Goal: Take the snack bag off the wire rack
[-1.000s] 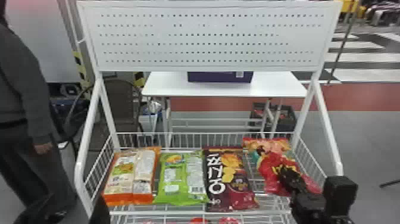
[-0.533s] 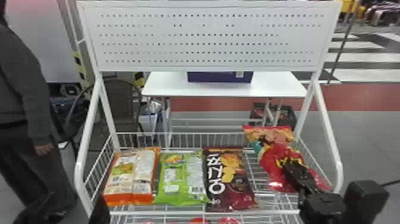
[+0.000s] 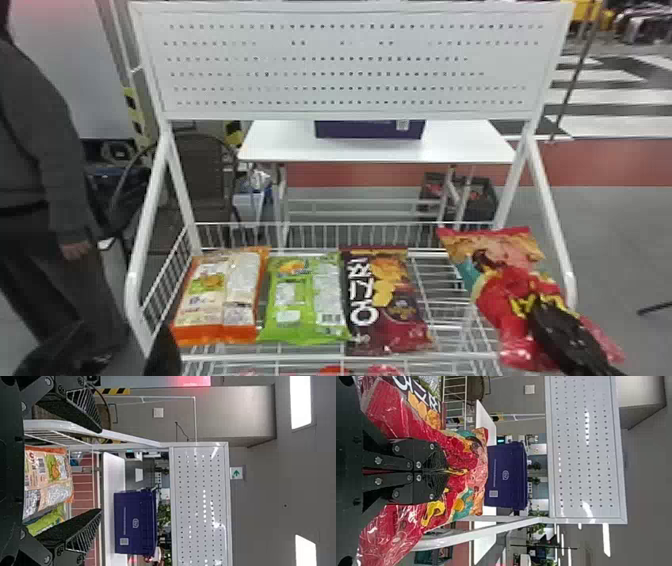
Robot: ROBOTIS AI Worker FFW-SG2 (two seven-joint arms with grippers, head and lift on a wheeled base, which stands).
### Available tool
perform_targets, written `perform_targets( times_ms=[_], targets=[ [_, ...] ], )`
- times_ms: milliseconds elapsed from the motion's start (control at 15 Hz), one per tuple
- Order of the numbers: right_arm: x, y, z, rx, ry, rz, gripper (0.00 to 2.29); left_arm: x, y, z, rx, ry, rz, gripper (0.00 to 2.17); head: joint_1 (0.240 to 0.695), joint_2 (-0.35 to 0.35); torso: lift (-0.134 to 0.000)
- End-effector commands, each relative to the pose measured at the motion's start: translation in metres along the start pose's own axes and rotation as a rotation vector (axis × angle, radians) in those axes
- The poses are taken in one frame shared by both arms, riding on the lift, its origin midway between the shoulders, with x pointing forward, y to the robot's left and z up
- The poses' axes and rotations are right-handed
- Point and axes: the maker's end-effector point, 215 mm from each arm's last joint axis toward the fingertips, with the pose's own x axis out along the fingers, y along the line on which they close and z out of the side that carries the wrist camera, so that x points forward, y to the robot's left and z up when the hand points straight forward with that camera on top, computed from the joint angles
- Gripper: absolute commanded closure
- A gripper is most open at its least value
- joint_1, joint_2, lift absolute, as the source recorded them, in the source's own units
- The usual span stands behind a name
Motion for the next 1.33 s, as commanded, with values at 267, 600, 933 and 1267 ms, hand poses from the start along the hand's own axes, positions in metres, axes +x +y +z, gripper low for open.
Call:
perform_targets(
  times_ms=[267, 600, 933, 1267],
  targets=[
    [-0.034, -0.022, 0.013, -0.011, -0.020, -0.033, 2.07, 0.000, -0.002, 0.002, -0.003, -0.001, -0.005, 0.19, 0.499, 0.000, 0.000],
    [-0.035, -0.019, 0.016, -0.015, -0.026, -0.029, 2.07, -0.001, -0.003, 0.003, -0.004, -0.001, -0.007, 0.19, 0.499, 0.000, 0.000],
    [-0.036, -0.016, 0.019, -0.014, -0.031, -0.024, 2.07, -0.001, -0.004, 0.002, -0.005, 0.003, -0.007, 0.19, 0.499, 0.000, 0.000],
    [-0.036, -0.015, 0.021, -0.019, -0.034, -0.021, 2.07, -0.001, -0.003, 0.004, -0.003, -0.002, -0.007, 0.19, 0.499, 0.000, 0.000]
  ],
)
